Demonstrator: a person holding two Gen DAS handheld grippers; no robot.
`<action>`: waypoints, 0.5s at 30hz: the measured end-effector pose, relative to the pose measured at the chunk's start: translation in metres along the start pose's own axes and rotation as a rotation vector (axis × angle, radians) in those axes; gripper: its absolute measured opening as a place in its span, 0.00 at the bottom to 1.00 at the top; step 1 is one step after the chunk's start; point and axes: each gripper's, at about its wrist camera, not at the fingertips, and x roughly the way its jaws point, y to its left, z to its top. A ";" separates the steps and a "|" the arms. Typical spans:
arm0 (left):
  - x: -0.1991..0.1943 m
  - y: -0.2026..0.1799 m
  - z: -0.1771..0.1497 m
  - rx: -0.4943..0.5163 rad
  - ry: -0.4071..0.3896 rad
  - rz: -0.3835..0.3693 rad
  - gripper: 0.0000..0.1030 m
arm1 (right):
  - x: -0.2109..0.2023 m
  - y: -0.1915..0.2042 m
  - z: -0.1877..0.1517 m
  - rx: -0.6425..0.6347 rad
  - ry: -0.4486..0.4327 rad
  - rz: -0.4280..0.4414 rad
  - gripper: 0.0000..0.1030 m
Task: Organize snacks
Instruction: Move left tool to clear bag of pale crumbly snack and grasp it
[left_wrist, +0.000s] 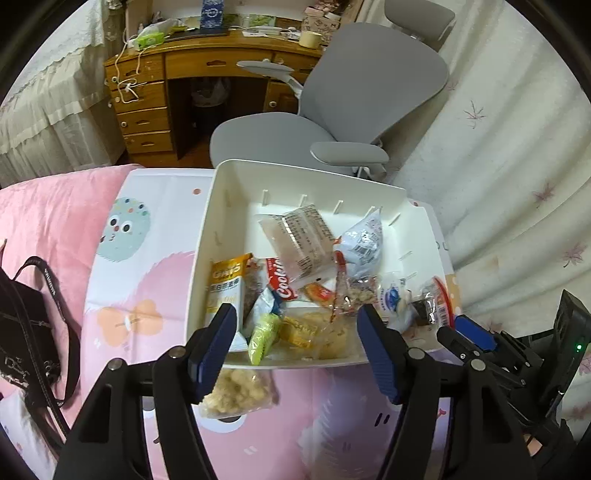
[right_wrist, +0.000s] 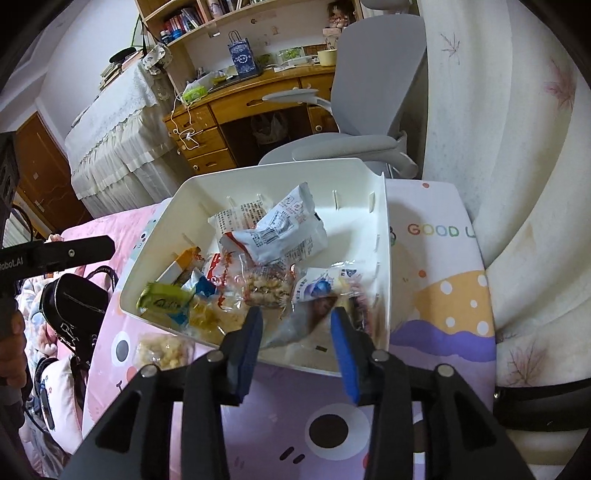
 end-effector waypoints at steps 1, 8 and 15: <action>-0.001 0.003 -0.002 -0.005 0.003 0.006 0.68 | 0.000 0.001 0.000 -0.001 0.003 0.000 0.41; -0.009 0.022 -0.023 -0.057 0.016 0.038 0.69 | -0.003 0.005 -0.008 0.024 0.028 0.012 0.48; -0.008 0.057 -0.058 -0.173 0.033 0.068 0.75 | -0.011 0.004 -0.026 0.048 0.067 0.009 0.54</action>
